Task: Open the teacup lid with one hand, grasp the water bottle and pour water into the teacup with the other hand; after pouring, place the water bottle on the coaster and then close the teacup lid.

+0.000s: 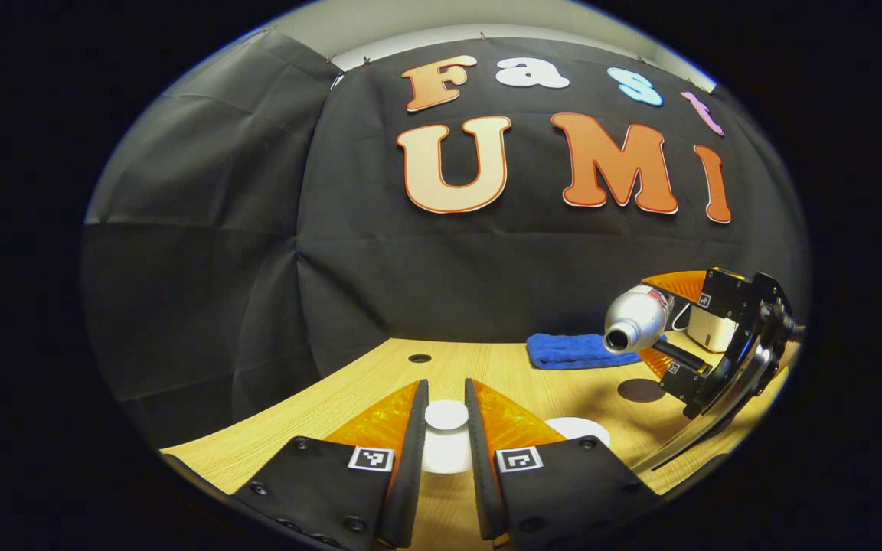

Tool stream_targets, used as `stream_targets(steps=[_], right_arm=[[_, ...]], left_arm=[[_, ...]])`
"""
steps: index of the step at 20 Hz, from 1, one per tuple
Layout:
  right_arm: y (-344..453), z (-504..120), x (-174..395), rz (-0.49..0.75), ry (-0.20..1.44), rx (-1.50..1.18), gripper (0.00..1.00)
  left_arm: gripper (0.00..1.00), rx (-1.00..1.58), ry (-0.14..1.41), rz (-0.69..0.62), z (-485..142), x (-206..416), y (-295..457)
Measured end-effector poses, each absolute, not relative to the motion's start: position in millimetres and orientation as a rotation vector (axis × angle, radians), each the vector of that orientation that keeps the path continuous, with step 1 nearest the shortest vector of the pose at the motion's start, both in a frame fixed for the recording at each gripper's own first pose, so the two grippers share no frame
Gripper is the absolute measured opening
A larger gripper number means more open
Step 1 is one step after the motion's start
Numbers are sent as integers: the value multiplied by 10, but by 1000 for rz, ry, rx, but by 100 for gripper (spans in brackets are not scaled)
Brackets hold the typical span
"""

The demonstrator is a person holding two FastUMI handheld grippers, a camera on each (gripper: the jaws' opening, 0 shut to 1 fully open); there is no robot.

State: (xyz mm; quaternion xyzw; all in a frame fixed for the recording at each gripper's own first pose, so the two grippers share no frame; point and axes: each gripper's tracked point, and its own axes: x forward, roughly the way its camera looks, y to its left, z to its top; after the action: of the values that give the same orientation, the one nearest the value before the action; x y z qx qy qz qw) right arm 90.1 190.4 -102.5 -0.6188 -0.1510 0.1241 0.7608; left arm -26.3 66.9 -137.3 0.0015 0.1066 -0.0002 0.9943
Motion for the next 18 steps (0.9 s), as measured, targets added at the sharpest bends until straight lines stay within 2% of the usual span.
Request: stream_targets(steps=[1,2,4,7,11,12,18], right_arm=[[1866,-1001,934,258,-314,-1304,79],[1817,-986,972,245,-295,-1261,79],[1698,-925,1041,204,-271,-1173,78],[1562,-906,1155,167,-236,-1079,78],[1397,-1079,1279,183,-108,-887,79],[1382,-1120,1305,192,-72,-825,78],[1239,-1387,1432,248,124,-475,79]], left_arm=[[31,2,207,-5,-1345,-256,636],[35,0,202,-12,-1332,-236,594],[31,0,195,-22,-1304,-217,523],[35,-1,189,-33,-1290,-194,433],[31,-4,181,-51,-1243,-144,304],[35,-5,178,-55,-1230,-132,274],[35,-5,176,-82,-1192,-69,91]])
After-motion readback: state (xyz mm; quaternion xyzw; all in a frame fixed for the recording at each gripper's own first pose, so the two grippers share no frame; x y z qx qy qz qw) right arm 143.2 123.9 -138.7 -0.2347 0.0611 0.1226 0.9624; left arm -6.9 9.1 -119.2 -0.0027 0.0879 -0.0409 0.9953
